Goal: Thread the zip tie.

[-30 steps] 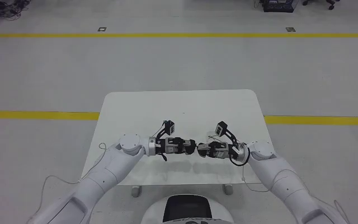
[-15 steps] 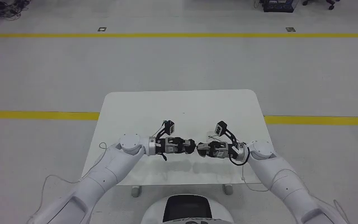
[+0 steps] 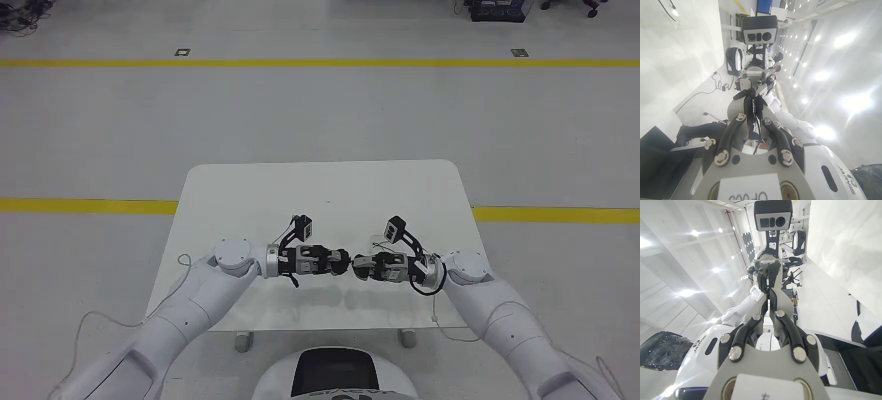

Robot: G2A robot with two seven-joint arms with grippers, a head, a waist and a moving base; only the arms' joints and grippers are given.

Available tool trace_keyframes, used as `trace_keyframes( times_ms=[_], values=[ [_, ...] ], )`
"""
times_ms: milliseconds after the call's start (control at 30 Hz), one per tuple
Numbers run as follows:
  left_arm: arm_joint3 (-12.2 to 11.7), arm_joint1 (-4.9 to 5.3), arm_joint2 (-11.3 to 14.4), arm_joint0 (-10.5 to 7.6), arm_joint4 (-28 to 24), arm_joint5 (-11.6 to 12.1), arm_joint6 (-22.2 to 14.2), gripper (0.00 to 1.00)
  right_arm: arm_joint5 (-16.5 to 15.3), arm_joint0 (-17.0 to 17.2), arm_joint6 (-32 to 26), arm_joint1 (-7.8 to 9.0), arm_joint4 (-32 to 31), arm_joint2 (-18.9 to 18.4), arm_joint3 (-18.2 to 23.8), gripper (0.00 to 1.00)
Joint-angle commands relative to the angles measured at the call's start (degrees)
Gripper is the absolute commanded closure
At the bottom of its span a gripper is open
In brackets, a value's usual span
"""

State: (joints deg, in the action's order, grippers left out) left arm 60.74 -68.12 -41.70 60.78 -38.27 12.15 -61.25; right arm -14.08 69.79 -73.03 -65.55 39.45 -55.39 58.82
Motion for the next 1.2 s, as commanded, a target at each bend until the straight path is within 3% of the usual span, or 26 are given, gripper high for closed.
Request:
trace_keyframes(
  times_ms=[0, 533, 700, 1167],
  values=[
    [-0.02, -0.01, 0.02, -0.02, 0.00, 0.00, 0.01, 0.93, 0.07, -0.03, -0.05, -0.03, -0.09, -0.01, -0.03, 1.00],
    [-0.27, -0.18, 0.41, -0.19, 0.10, -0.02, 0.05, 0.92, 0.23, -0.15, -0.41, -0.34, -0.51, 0.08, -0.29, 1.00],
    [-0.31, -0.22, 0.52, -0.26, 0.15, 0.00, -0.06, 1.00, 0.16, -0.12, -0.35, -0.42, -0.38, -0.03, -0.49, 1.00],
    [-0.62, -0.31, 0.66, -0.38, 0.03, 0.13, -0.27, 1.00, 0.26, -0.15, -0.48, -0.63, -0.40, -0.23, -0.82, 1.00]
  ],
)
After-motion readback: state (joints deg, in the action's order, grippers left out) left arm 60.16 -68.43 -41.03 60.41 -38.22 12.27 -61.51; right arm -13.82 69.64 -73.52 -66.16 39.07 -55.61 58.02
